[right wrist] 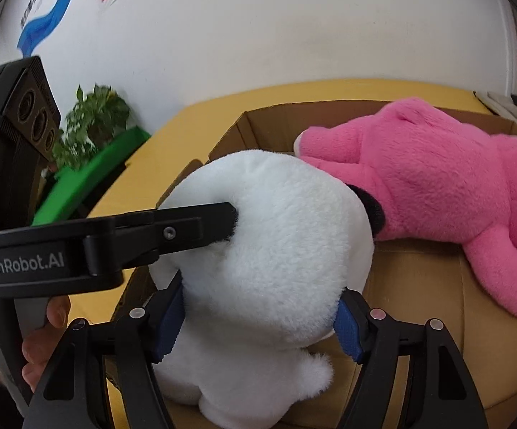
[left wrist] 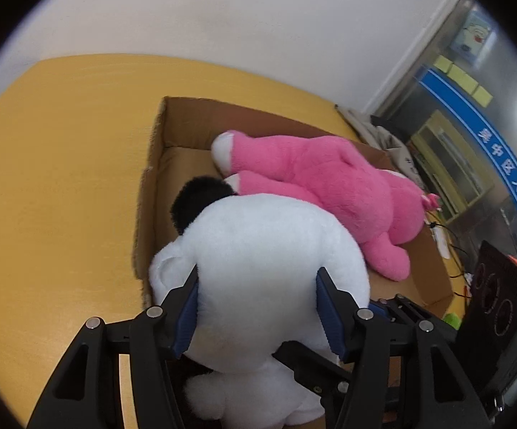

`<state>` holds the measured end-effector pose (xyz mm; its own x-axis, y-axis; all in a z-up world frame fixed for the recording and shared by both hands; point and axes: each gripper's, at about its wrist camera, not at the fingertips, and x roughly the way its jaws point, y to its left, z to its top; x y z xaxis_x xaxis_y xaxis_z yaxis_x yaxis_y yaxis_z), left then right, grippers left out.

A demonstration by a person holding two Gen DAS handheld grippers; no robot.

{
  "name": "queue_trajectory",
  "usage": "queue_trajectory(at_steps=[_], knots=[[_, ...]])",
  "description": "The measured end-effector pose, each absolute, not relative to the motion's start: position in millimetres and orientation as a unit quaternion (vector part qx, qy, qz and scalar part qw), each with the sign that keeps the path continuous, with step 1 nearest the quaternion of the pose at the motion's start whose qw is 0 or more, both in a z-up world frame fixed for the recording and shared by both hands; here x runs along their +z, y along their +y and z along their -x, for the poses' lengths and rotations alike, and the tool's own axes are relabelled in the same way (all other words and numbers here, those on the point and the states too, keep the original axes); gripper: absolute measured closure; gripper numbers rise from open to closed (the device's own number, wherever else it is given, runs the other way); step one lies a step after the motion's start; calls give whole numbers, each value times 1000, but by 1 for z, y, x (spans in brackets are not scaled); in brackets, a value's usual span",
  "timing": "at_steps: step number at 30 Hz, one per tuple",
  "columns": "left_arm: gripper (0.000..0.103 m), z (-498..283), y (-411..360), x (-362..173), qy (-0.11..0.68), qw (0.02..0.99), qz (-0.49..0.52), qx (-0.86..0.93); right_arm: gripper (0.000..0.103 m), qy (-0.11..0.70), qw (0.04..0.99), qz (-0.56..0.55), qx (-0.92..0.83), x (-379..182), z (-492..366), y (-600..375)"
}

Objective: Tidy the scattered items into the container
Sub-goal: 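Carry the white plush with both grippers and lower it into the box, then open both grippers to release the white plush beside the pink bear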

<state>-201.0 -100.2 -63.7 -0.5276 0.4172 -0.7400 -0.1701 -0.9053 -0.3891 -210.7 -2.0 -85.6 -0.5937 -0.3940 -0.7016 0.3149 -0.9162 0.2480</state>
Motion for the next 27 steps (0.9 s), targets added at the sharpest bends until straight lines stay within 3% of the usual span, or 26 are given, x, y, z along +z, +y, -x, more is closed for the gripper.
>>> queue_trajectory(at_steps=[2, 6, 12, 18, 24, 27], knots=[[42, 200, -104, -66, -134, 162, 458, 864, 21, -34, 199, -411, -889, -88, 211, -9], [32, 196, -104, -54, -124, 131, 451, 874, 2, -11, 189, -420, -888, -90, 205, -14], [34, 151, -97, 2, -63, -14, 404, 913, 0, 51, 136, -350, -925, -55, 156, 15], [32, 64, -45, 60, -34, 48, 341, 938, 0, 61, 100, -289, -950, -11, 86, 68], [32, -4, 20, 71, -15, 82, 319, 944, 0, 36, 96, -288, -952, 7, 42, 116], [32, -25, 44, 66, -42, 87, 316, 944, 0, 37, 86, -290, -952, 7, 22, 133]])
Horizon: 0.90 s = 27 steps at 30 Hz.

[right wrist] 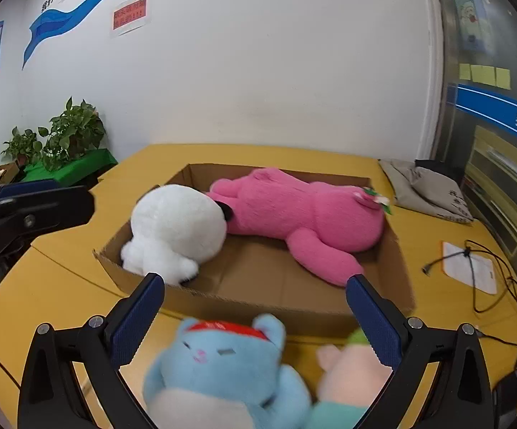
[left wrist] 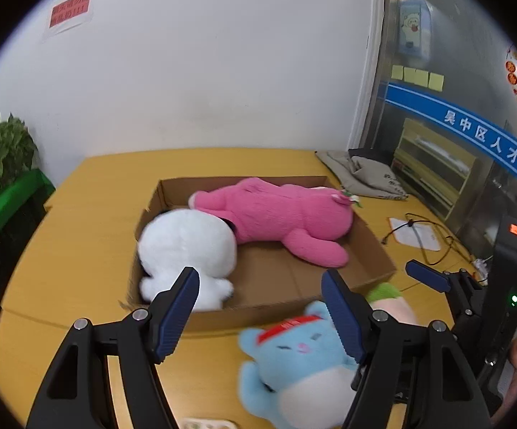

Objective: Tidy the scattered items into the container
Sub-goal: 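Open both grippers to release the white plush beside the pink bear, then move both grippers toward the light-blue cat plush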

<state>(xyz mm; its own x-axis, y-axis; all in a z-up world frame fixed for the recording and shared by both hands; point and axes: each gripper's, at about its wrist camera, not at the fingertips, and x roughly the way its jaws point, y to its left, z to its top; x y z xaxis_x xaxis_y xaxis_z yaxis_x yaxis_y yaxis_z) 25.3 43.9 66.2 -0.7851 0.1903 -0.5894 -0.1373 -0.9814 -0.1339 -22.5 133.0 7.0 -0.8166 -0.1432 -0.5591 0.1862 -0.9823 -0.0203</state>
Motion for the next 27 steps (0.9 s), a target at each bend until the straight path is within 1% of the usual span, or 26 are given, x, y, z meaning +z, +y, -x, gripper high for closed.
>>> queue_trajectory(at_steps=[5, 11, 15, 27], knots=[[32, -42, 60, 59, -69, 99, 317, 941, 0, 42, 74, -295, -952, 8, 4, 157], [32, -51, 69, 58, -64, 111, 314, 941, 0, 47, 61, -289, -954, 11, -4, 165], [32, -49, 67, 55, -70, 109, 313, 941, 0, 42, 48, -288, -955, 10, -4, 165], [32, -37, 52, 34, -95, 122, 332, 930, 0, 61, 42, -306, -949, 0, 4, 158]])
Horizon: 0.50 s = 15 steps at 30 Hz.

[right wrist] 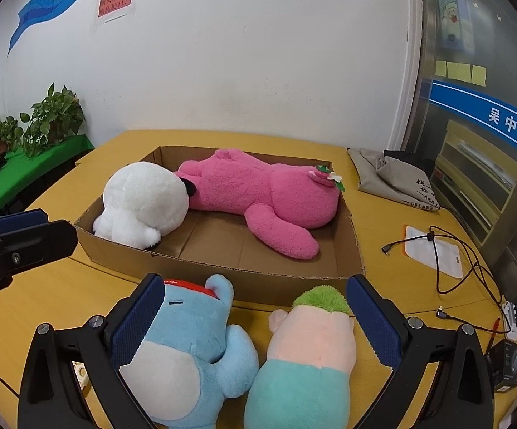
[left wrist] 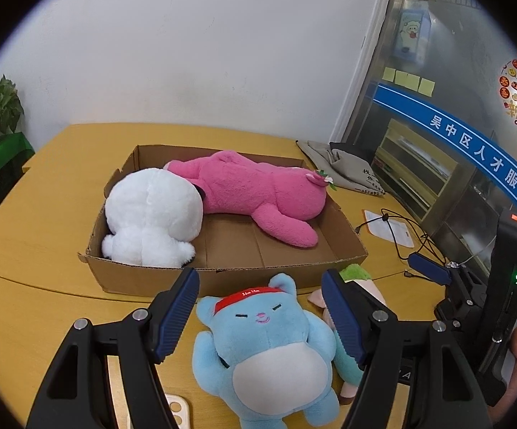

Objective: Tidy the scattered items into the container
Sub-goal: 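Move both grippers toward the light-blue cat plush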

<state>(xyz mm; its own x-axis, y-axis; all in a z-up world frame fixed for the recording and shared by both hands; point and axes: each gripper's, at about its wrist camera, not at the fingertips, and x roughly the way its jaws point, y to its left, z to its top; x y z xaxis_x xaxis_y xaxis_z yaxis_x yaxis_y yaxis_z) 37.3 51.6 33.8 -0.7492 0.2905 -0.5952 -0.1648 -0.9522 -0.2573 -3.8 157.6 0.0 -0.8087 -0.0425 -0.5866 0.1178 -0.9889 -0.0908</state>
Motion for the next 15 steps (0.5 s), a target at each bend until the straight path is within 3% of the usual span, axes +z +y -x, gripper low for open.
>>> queue_trajectory(at_steps=[15], knots=[[32, -25, 42, 13, -107, 136, 368, 913, 0, 59, 75, -310, -946, -9, 2, 159]])
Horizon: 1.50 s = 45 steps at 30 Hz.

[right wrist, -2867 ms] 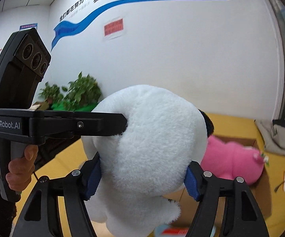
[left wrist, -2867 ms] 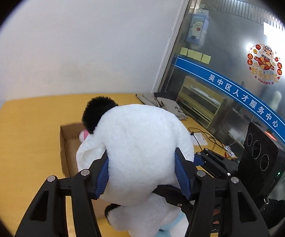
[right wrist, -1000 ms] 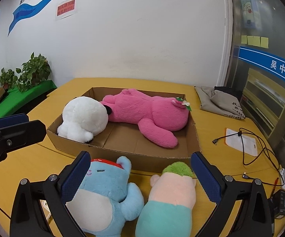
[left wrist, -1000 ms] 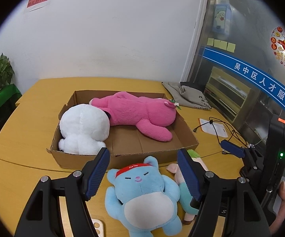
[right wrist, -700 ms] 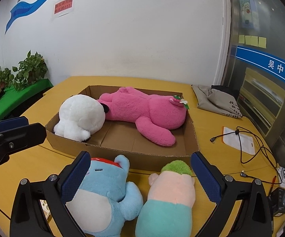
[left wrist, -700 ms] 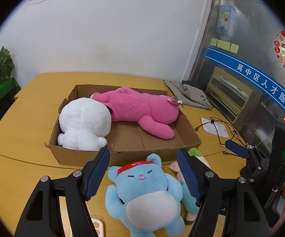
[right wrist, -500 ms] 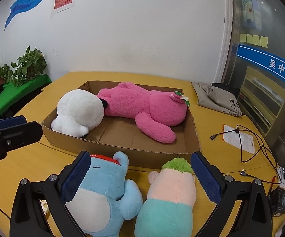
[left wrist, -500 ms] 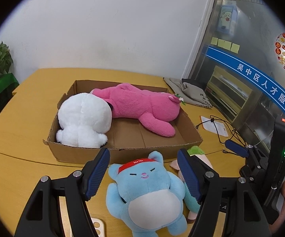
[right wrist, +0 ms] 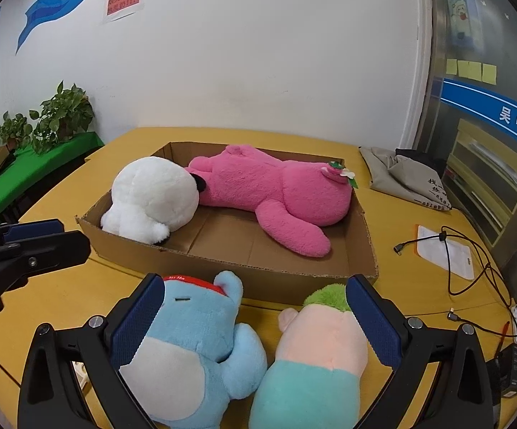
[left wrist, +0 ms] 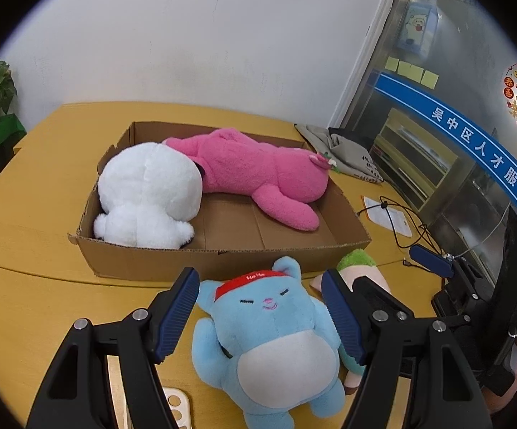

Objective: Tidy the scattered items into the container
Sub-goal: 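Move both grippers toward the light-blue cat plush, then close both grippers on the blue cat plush and lift it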

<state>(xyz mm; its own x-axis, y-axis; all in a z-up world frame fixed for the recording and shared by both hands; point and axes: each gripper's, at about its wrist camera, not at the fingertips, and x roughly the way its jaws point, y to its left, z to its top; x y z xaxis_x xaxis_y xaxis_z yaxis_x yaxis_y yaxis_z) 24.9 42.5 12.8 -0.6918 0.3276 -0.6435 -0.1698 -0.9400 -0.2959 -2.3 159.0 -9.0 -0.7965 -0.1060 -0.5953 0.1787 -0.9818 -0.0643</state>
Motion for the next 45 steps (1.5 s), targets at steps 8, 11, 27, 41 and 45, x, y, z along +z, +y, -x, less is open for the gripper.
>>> queue_trajectory(at_steps=[8, 11, 27, 41, 45], knots=[[32, 13, 39, -32, -125, 174, 441, 872, 0, 50, 221, -381, -896, -61, -11, 126], [32, 22, 41, -54, -128, 179, 470, 855, 0, 41, 236, -404, -883, -83, -8, 114], [54, 26, 51, -84, -148, 246, 486, 825, 16, 64, 223, -405, -884, -115, -5, 108], [85, 22, 44, 79, -115, 301, 322, 890, 24, 16, 225, -262, -938, 5, -4, 129], [85, 57, 45, 95, -105, 293, 315, 897, 25, 27, 223, -240, -944, 21, 27, 127]])
